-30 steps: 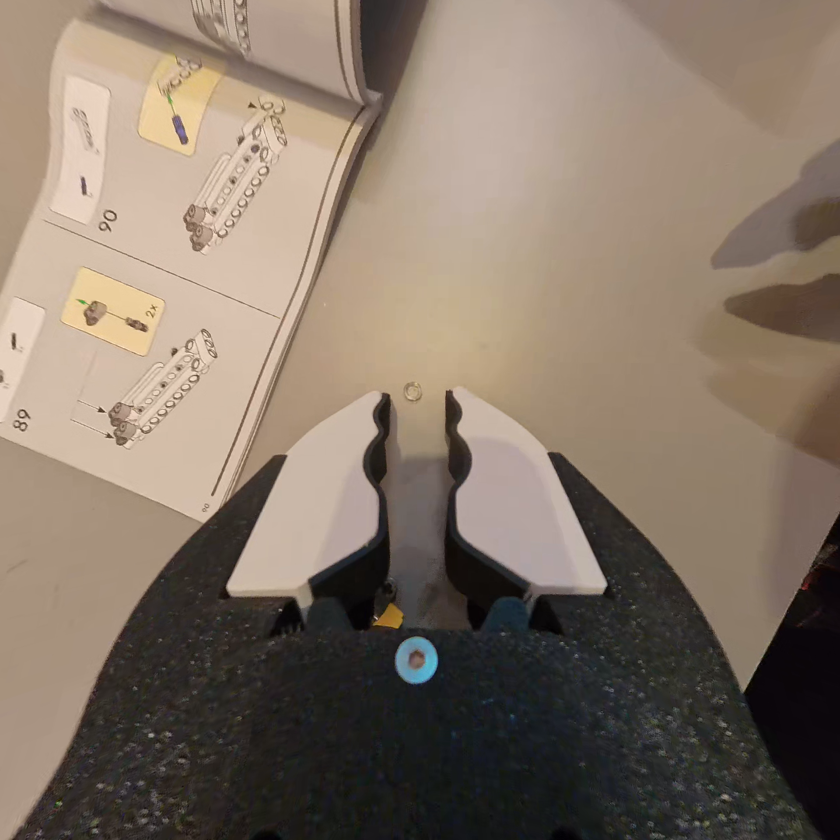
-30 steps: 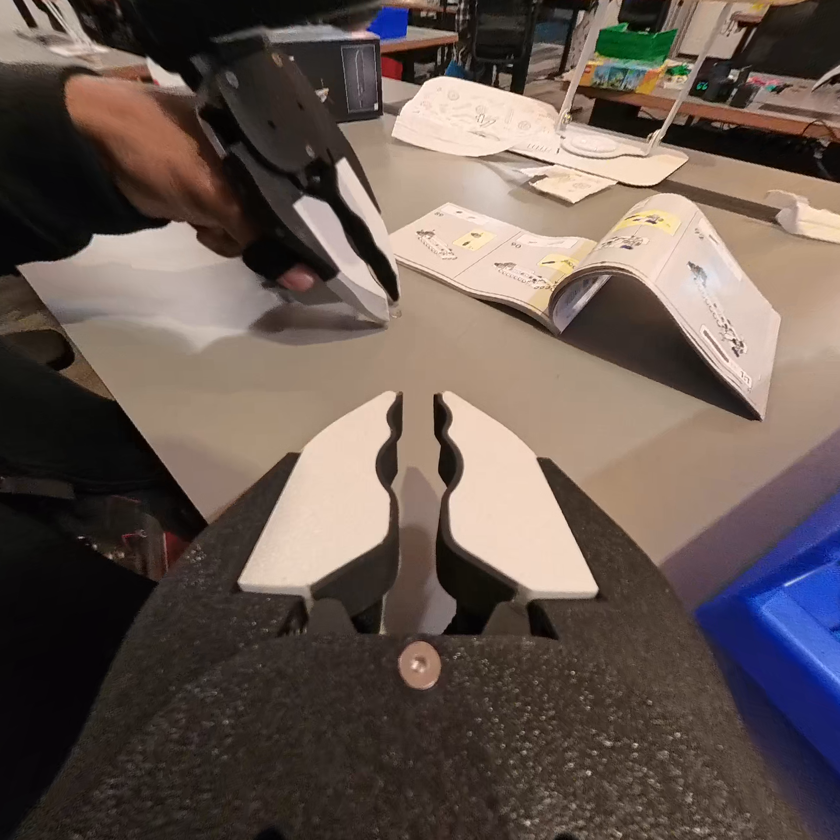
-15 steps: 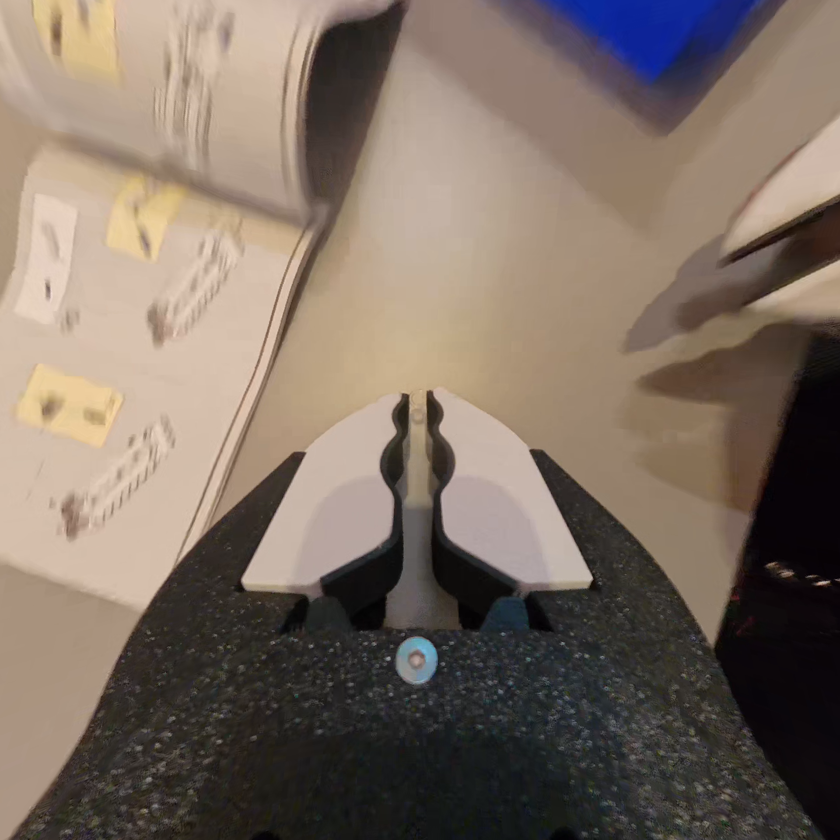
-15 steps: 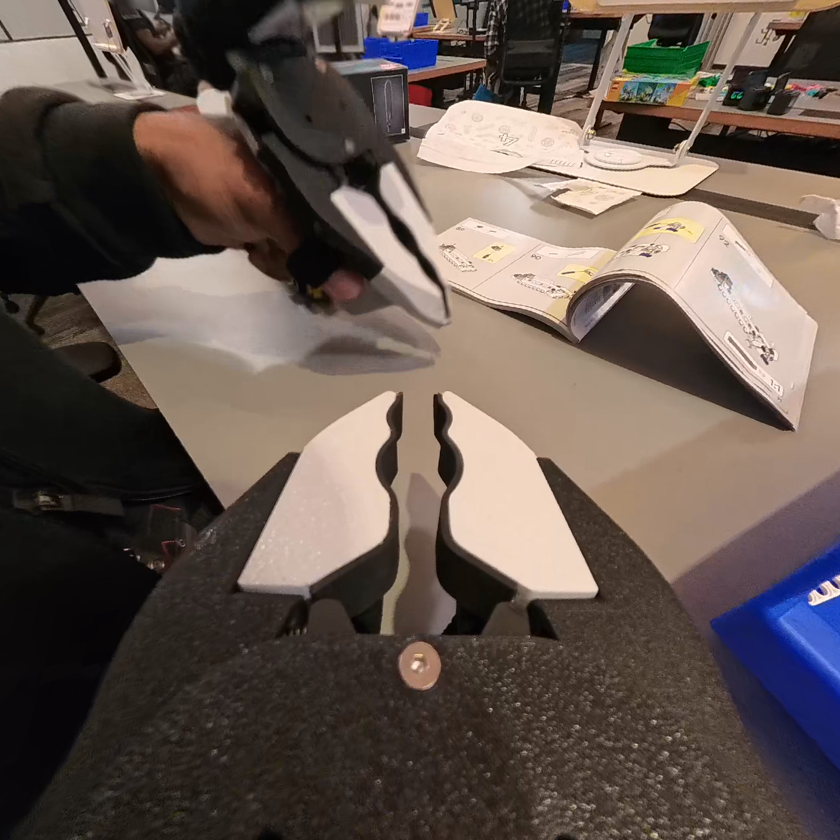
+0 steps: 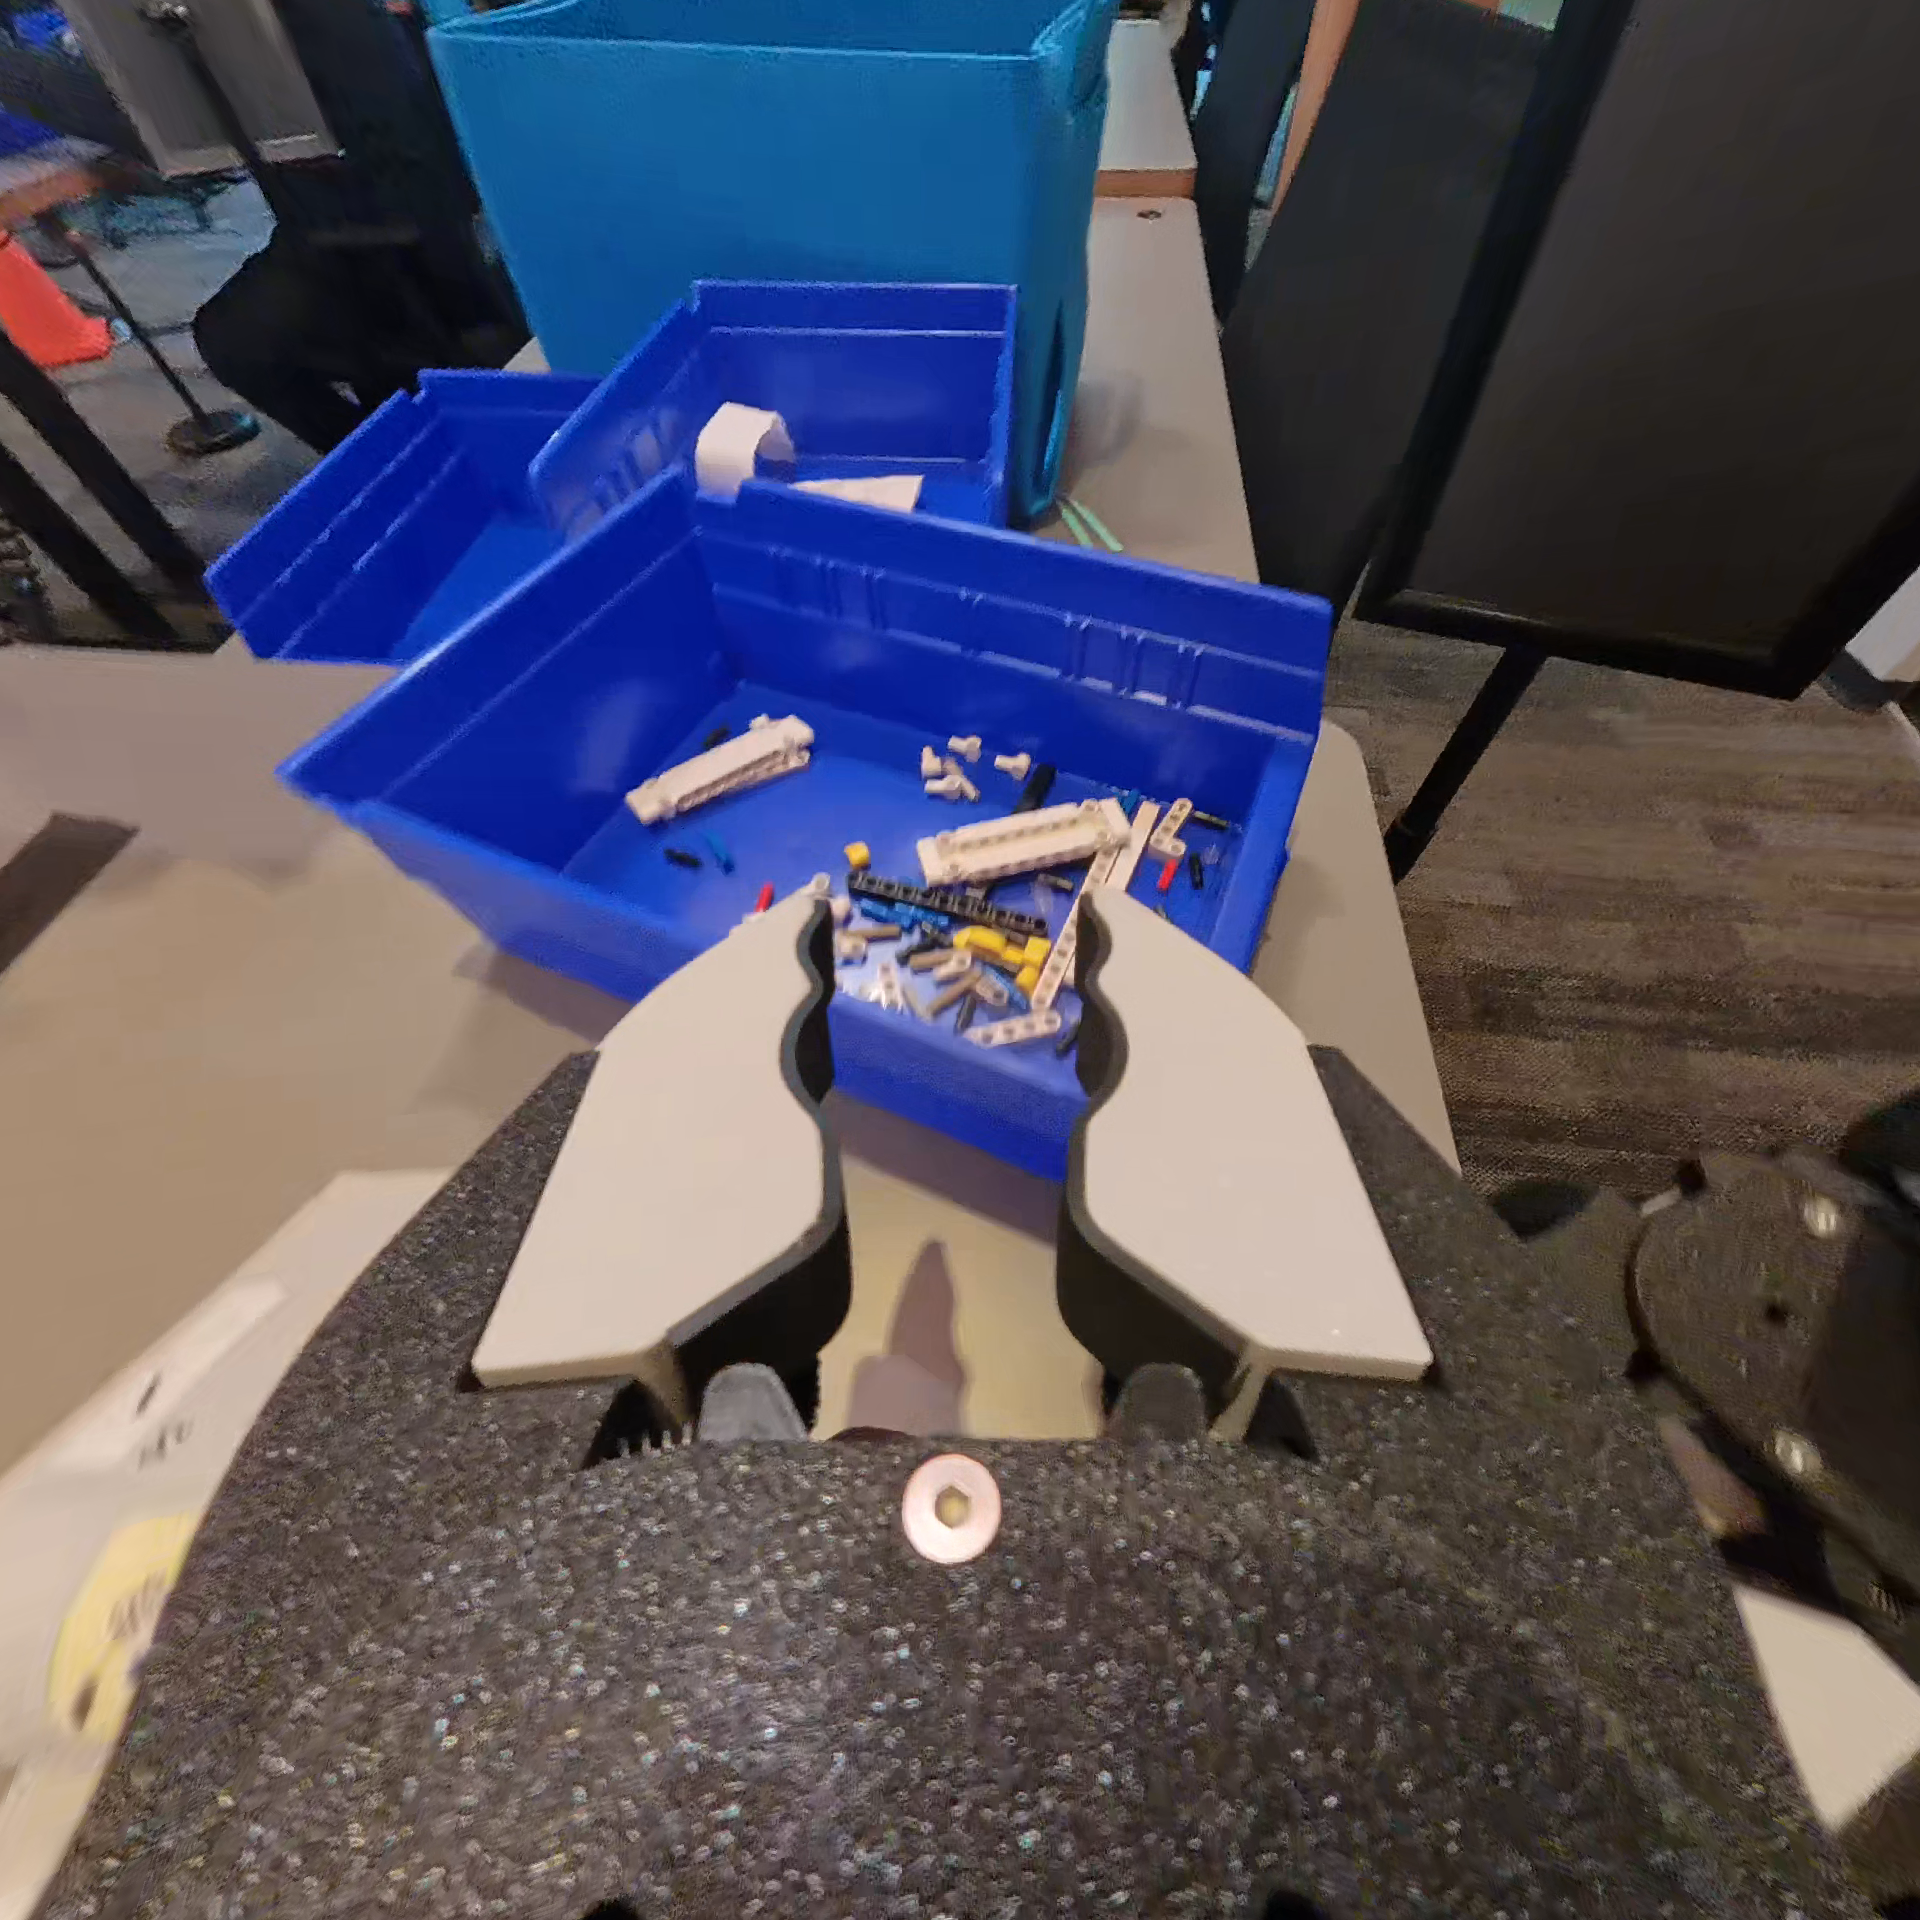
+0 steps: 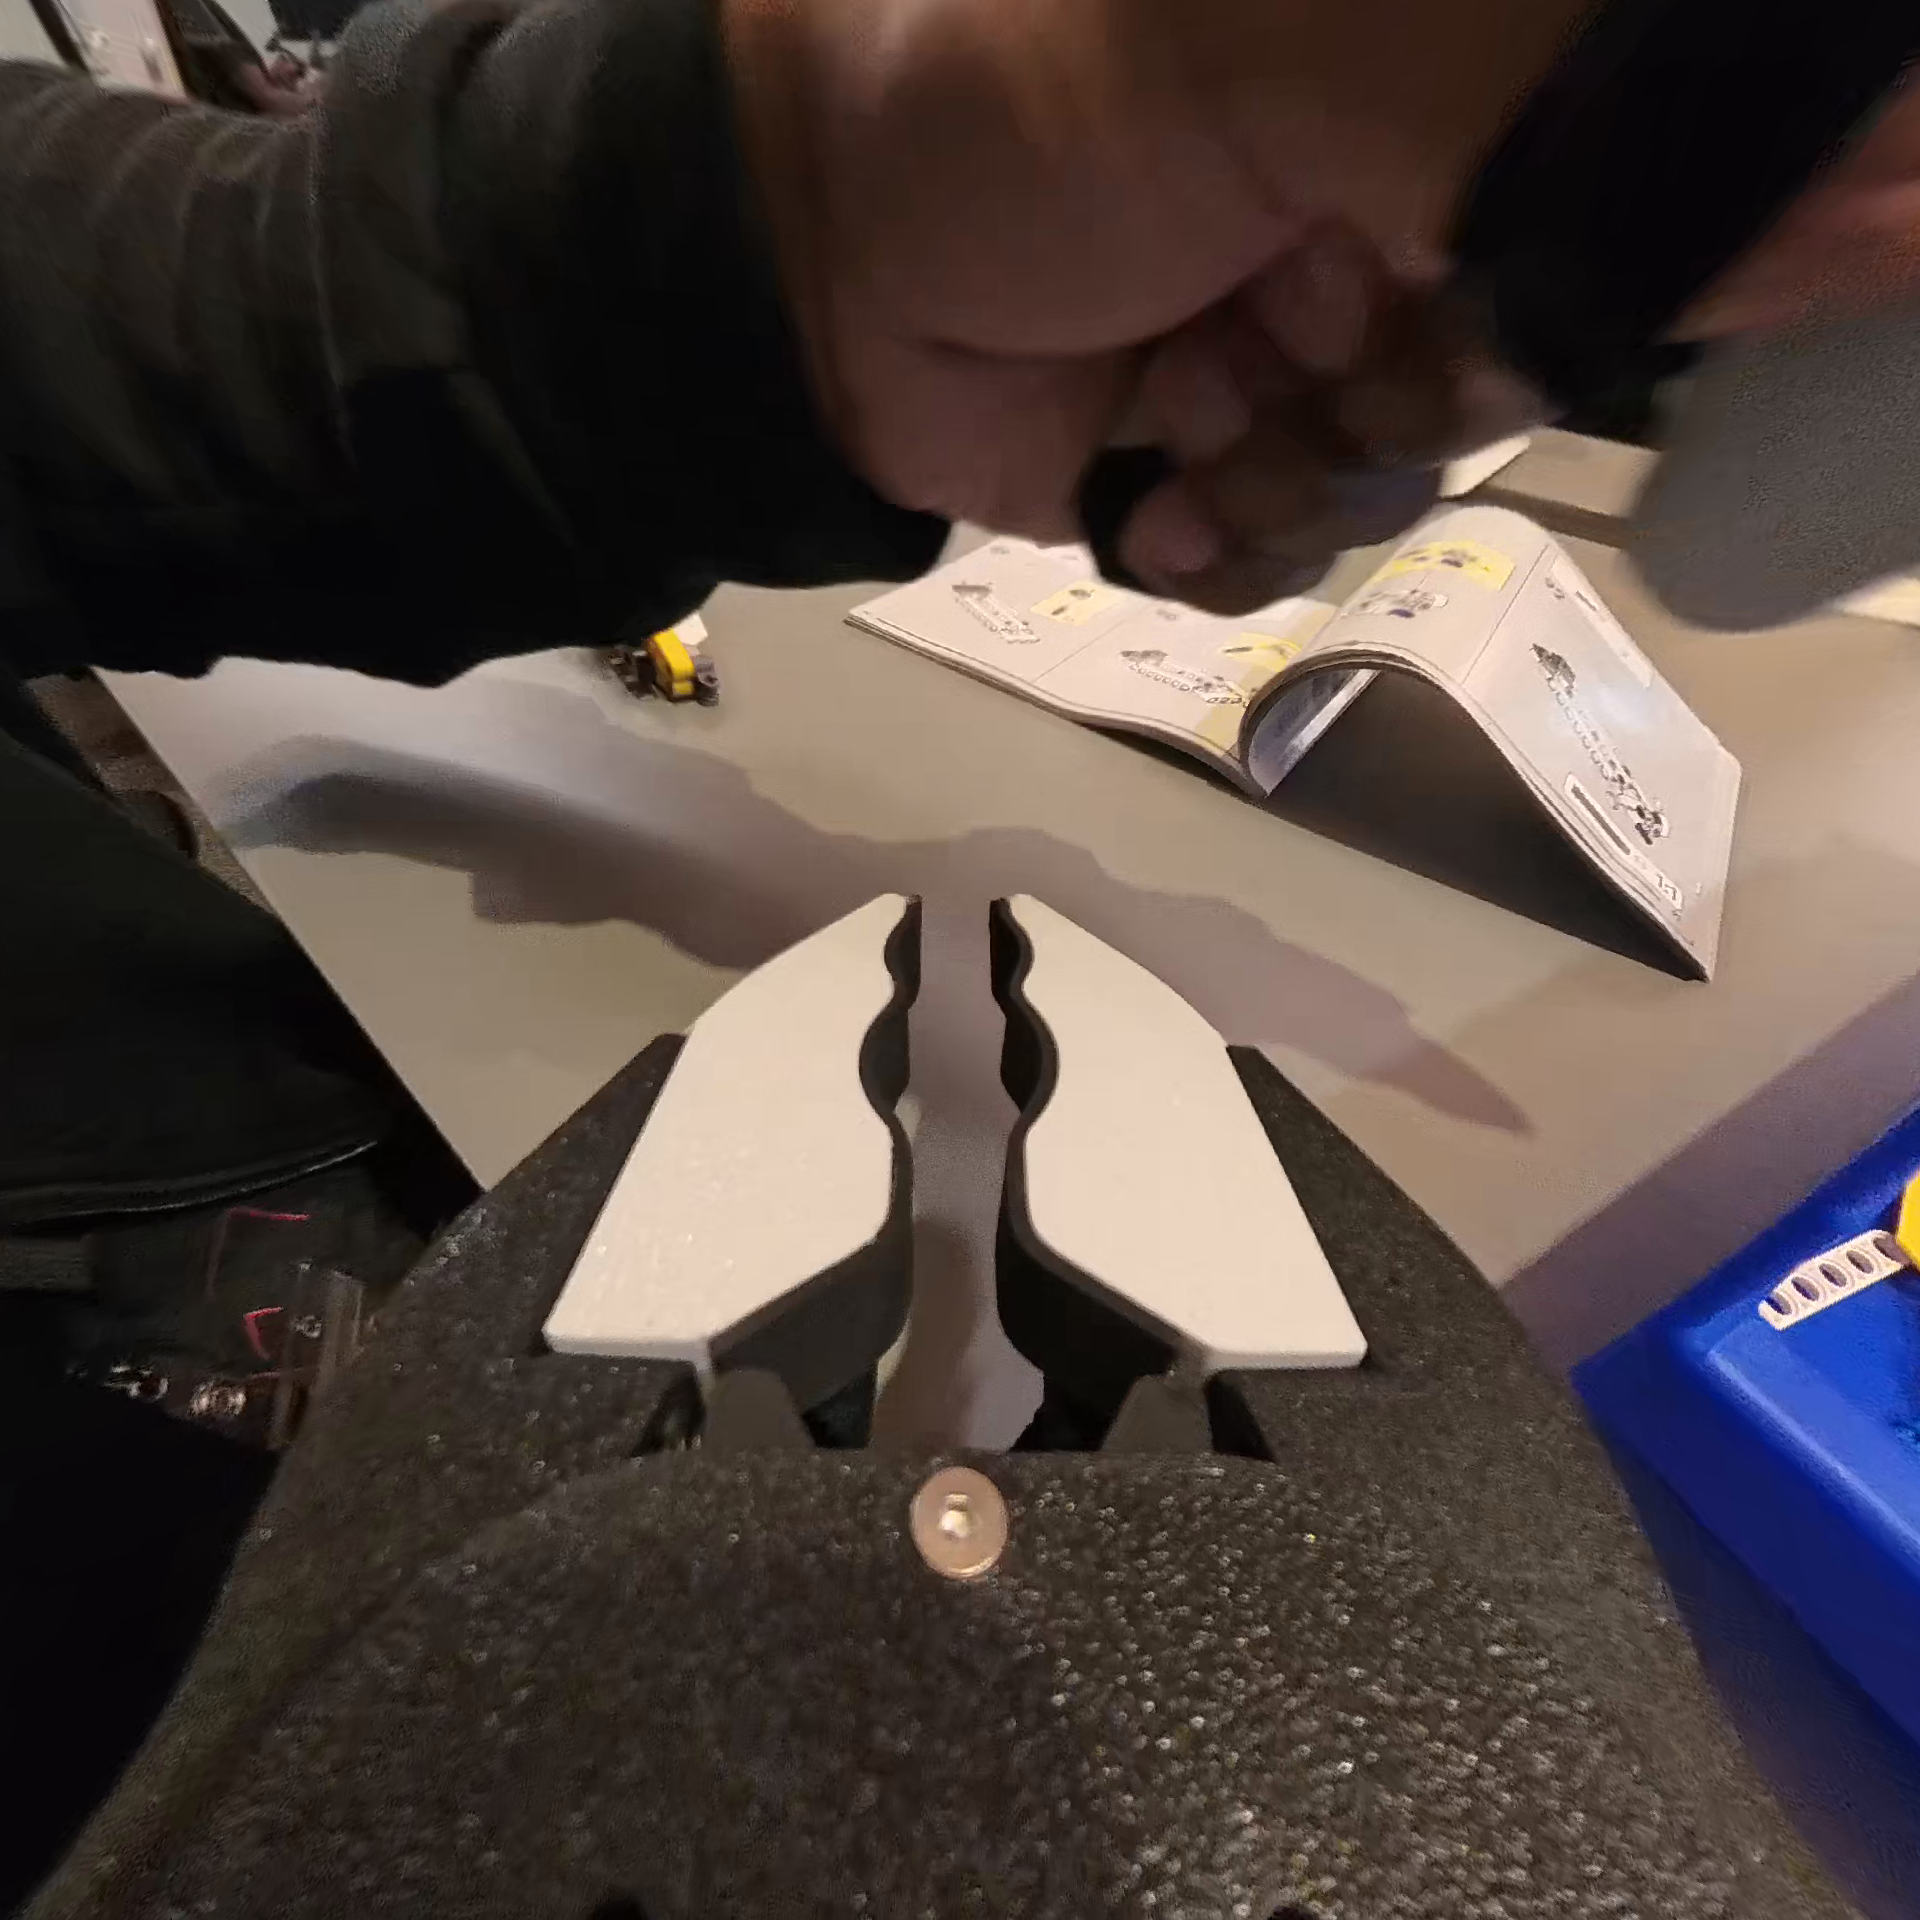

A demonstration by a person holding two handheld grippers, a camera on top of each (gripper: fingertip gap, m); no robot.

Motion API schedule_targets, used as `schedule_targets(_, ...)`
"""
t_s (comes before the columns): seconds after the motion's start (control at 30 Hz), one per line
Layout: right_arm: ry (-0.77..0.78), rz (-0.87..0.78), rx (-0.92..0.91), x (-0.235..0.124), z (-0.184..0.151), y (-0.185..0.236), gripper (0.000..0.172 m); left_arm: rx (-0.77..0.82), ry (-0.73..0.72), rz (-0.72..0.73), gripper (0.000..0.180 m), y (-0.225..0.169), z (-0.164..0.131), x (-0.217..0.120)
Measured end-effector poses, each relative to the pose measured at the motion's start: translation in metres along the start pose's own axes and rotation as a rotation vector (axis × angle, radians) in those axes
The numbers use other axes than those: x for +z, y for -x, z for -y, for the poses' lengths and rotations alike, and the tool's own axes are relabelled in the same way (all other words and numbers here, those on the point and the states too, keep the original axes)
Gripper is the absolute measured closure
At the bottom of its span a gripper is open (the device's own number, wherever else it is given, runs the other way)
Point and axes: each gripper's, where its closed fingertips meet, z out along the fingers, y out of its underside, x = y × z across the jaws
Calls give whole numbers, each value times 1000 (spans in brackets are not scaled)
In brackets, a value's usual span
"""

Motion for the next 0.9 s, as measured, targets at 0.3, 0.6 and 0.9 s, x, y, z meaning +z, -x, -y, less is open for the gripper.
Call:
schedule_targets(0.3, 41, 47, 4, 4, -4, 4, 159, -32, 15, 153, 139, 7, -86, -141)
schedule_targets(0.6, 70, 301, -17, 41, 15, 51, 157, 94, 211, 385, 144, 7, -180, -310)
schedule_targets(0.9, 123, 591, -273, 125, 61, 138, 157, 170, 310, 436, 146, 25, -229, -428)
